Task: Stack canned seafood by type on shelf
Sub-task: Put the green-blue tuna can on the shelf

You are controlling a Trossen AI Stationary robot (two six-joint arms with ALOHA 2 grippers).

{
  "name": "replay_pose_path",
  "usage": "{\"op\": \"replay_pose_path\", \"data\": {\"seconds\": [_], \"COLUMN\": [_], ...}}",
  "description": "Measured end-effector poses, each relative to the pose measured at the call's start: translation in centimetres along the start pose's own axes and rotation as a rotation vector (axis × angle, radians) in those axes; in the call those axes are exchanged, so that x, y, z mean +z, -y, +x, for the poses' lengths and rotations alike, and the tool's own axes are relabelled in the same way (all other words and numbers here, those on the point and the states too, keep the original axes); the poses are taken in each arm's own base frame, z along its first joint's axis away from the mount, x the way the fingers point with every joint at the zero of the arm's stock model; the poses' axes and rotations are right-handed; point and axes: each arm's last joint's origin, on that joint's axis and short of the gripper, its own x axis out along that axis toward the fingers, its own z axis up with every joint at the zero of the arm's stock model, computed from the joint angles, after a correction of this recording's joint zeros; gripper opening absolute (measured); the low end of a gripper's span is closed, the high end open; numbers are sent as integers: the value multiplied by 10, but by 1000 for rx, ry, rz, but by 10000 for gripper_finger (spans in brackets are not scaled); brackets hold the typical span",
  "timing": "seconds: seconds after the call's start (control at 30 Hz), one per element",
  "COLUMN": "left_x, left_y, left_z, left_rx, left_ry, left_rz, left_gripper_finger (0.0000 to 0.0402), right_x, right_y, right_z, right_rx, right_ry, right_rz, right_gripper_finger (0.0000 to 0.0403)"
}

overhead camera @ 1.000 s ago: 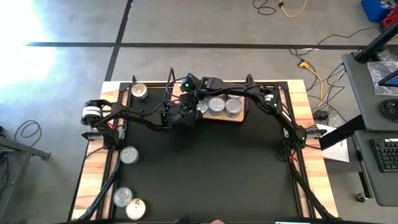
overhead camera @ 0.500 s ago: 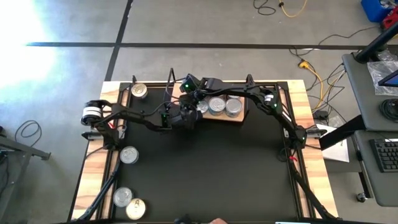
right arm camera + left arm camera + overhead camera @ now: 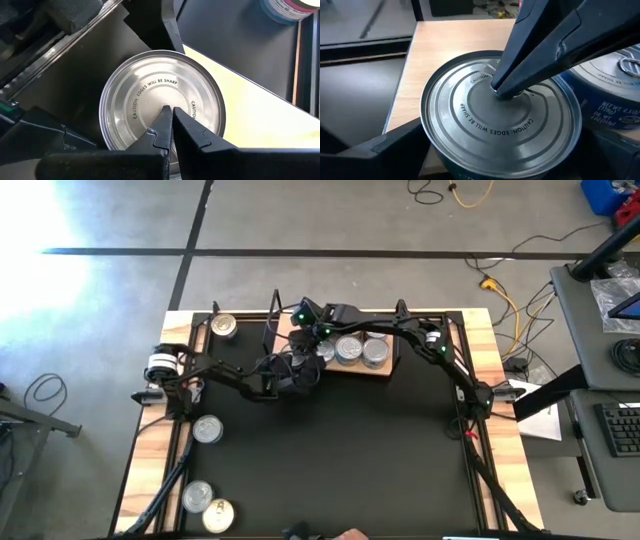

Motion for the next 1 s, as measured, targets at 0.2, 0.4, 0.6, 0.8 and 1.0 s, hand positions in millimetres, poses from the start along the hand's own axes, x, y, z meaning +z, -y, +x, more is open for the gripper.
{"op": "replay_pose_path", "data": {"seconds": [0.2,0.4,0.6,0.8,1.0], "left_x": [-15,-34,-35,-35,-37], "left_y": [1,5,6,8,12], "left_z": [0,8,6,3,-10], "left_rx": [57,84,90,72,15], "left_ry": [74,140,171,158,130], "left_rz": [24,10,21,45,31], "left_gripper_finger": [397,398,398,398,398], "right_x": [-1,-3,-4,-5,-9], "right_y": [0,0,0,0,-3], "right_z": [1,2,2,2,4], "right_rx": [7,6,5,7,39], "right_ry": [7,-2,-6,-9,-24], "right_rz": [2,24,24,24,34], "right_gripper_finger": [9,9,9,9,9]}}
